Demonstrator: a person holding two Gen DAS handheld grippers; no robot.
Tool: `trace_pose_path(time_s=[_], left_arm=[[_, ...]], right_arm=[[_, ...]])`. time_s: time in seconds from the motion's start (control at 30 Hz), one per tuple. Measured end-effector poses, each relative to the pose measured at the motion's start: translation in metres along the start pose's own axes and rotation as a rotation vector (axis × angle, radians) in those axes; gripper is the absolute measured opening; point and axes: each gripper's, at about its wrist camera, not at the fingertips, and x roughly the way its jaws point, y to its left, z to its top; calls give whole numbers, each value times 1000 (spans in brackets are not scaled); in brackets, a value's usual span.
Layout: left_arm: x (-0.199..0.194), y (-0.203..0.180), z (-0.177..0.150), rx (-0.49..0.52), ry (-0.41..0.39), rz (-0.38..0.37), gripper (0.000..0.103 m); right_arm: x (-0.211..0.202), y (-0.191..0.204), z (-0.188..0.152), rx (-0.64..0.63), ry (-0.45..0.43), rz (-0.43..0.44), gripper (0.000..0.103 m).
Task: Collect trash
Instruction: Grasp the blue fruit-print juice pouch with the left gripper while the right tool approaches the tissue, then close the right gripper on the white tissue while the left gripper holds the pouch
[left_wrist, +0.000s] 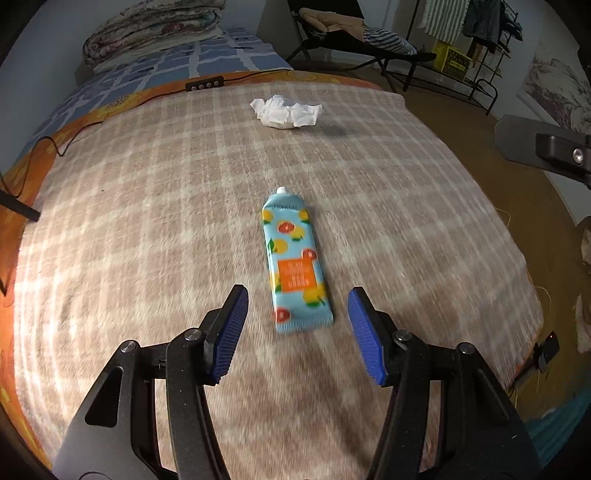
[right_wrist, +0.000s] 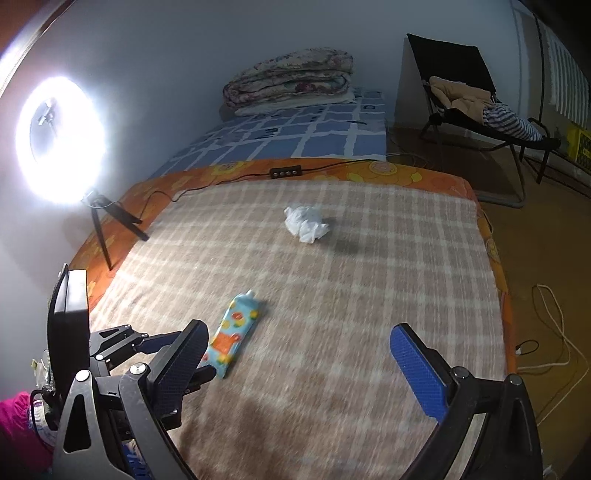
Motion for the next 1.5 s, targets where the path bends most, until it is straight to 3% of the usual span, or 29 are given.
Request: trace_pose_path(time_s=[0.37,0.43,0.5,1.2,1.5], left_arm=[[30,0,16,3,11,20,56],[34,0,17,18,6,40,42],[36,1,19,20,-1,46,38],[31,35,18,2,-18,30,36],[23,50,13,-27,-16,33,36]], right_arm=[[37,-9,28,-21,18,-24,100],[43,-9,33,-28,19,-32,100],[51,-10,40,-33,21,-37,100],[147,5,86,-111,94,-107,100],[184,15,99,-106,116,-120,91]])
